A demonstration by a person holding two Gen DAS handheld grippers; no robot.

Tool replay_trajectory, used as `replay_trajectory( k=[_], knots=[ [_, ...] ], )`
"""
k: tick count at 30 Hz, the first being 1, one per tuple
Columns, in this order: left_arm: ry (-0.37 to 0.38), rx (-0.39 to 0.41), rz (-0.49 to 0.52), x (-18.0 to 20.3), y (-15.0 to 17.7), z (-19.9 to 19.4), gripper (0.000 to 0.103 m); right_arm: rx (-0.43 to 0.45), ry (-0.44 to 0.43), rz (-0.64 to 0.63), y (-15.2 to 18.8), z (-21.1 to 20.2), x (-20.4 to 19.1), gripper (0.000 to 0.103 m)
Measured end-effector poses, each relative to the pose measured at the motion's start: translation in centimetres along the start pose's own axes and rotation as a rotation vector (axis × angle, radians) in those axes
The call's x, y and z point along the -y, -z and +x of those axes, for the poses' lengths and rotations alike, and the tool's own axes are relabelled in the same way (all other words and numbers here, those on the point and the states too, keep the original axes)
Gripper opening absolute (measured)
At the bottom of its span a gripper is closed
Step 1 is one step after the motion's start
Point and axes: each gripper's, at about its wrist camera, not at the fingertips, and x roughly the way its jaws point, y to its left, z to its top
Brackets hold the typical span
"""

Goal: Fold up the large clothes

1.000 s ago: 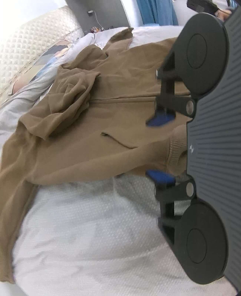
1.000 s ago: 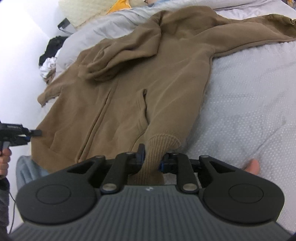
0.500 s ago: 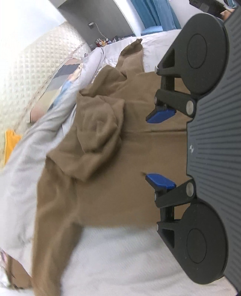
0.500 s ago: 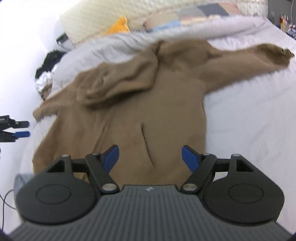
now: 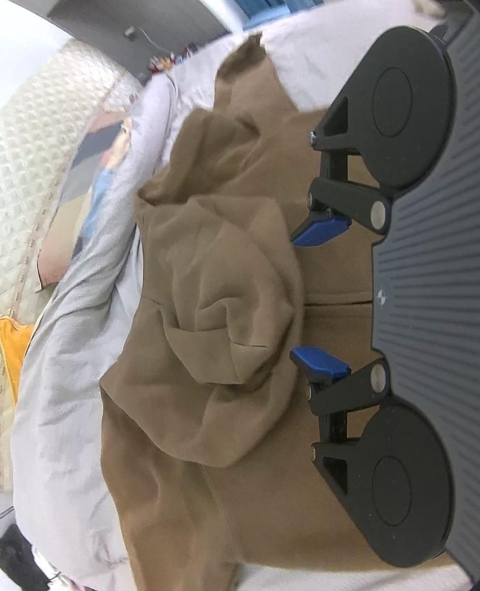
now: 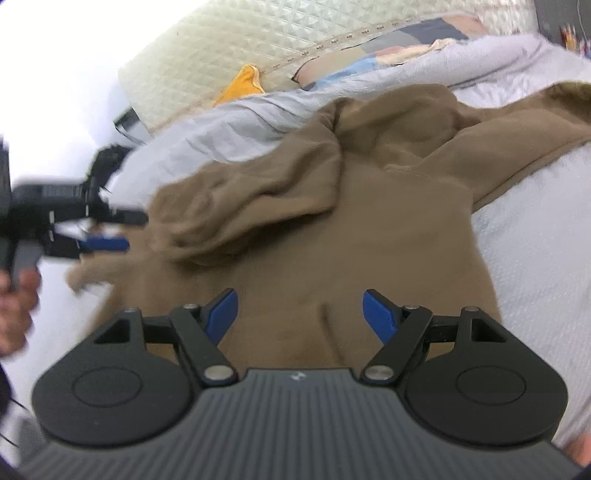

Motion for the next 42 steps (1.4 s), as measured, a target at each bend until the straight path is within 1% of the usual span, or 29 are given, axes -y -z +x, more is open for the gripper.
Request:
replay_trajectory(
  k=[2, 3, 4, 6, 8, 10, 11, 13, 15, 16, 19, 22, 24, 25, 27, 30, 33, 36, 38, 40, 42],
  knots=[
    [-0.046, 0.005, 0.011, 0.1, -0.2, 2.3, 0.066, 0.022, 0.039, -0.099, 0.7, 1.2, 0.0, 0.077],
    [-0.064, -0.001, 0.007, 0.1, -0.4, 3.5, 0.066, 0.019, 0.047, -0.139, 0.9, 1.9, -0.1, 0.077],
    [-0.073, -0.020, -0.004, -0.2, -0.5, 4.8, 0.066, 0.004, 0.036, -0.177, 1.1, 2.8, -0.2, 0.077],
    [-0.097, -0.049, -0.036, -0.7, -1.0, 6.8, 0.065, -0.016, 0.016, -0.201, 1.1, 4.3, -0.2, 0.076],
    [-0.107, -0.040, -0.062, -1.0, -1.7, 8.0, 0.062, -0.012, 0.015, -0.200, 0.8, 5.3, -0.1, 0.076],
    [-0.123, -0.026, -0.061, -0.7, -2.6, 8.6, 0.048, 0.004, -0.003, -0.204, 0.6, 5.4, 0.0, 0.076],
    [-0.124, -0.019, -0.050, -0.4, -3.1, 8.8, 0.045, 0.020, -0.010, -0.209, 0.6, 5.5, 0.1, 0.076],
    [-0.126, -0.032, -0.037, 0.0, -4.4, 9.6, 0.032, 0.035, -0.010, -0.228, 0.6, 5.8, 0.2, 0.076],
    [-0.135, -0.041, -0.076, 0.0, -5.9, 9.8, 0.026, 0.025, -0.004, -0.240, 0.6, 6.5, 0.3, 0.076],
    [-0.144, -0.040, -0.077, 0.2, -6.9, 9.8, 0.023, 0.025, -0.002, -0.235, 0.6, 6.7, 0.4, 0.076],
    [-0.182, -0.007, -0.015, 1.3, -10.7, 9.3, 0.020, 0.037, 0.005, -0.200, 0.3, 6.9, 0.9, 0.076],
    [-0.185, 0.033, -0.001, 2.5, -15.3, 8.5, 0.020, 0.061, 0.023, -0.150, -0.2, 7.0, 1.6, 0.076],
    [-0.194, 0.061, 0.006, 3.4, -18.5, 8.6, 0.020, 0.077, 0.006, -0.113, -0.4, 7.1, 1.9, 0.076],
    [-0.205, 0.079, 0.009, 3.9, -20.0, 8.7, 0.020, 0.081, 0.012, -0.106, -0.4, 7.3, 1.8, 0.076],
    [-0.218, 0.131, 0.004, 5.0, -23.4, 9.3, 0.020, 0.086, 0.013, -0.113, -0.3, 7.5, 1.6, 0.076],
    [-0.244, 0.219, 0.027, 6.8, -28.3, 10.6, 0.019, 0.094, 0.022, -0.129, -0.1, 8.1, 1.2, 0.076],
    [-0.275, 0.280, 0.040, 8.2, -33.1, 13.3, 0.019, 0.112, 0.041, -0.125, -0.4, 8.9, 1.3, 0.076],
    [-0.306, 0.299, 0.033, 8.7, -36.6, 17.4, 0.019, 0.163, 0.069, -0.128, -0.8, 9.7, 1.6, 0.076],
    [-0.340, 0.296, 0.027, 8.6, -38.3, 21.1, 0.019, 0.181, 0.069, -0.103, -1.3, 10.4, 2.2, 0.076],
    [-0.364, 0.278, 0.040, 7.9, -39.1, 24.4, 0.019, 0.200, 0.063, -0.073, -1.5, 11.0, 2.7, 0.076],
    [-0.398, 0.266, 0.046, 7.0, -39.8, 28.0, 0.019, 0.182, 0.095, -0.085, -1.6, 12.3, 3.2, 0.076]
  ],
)
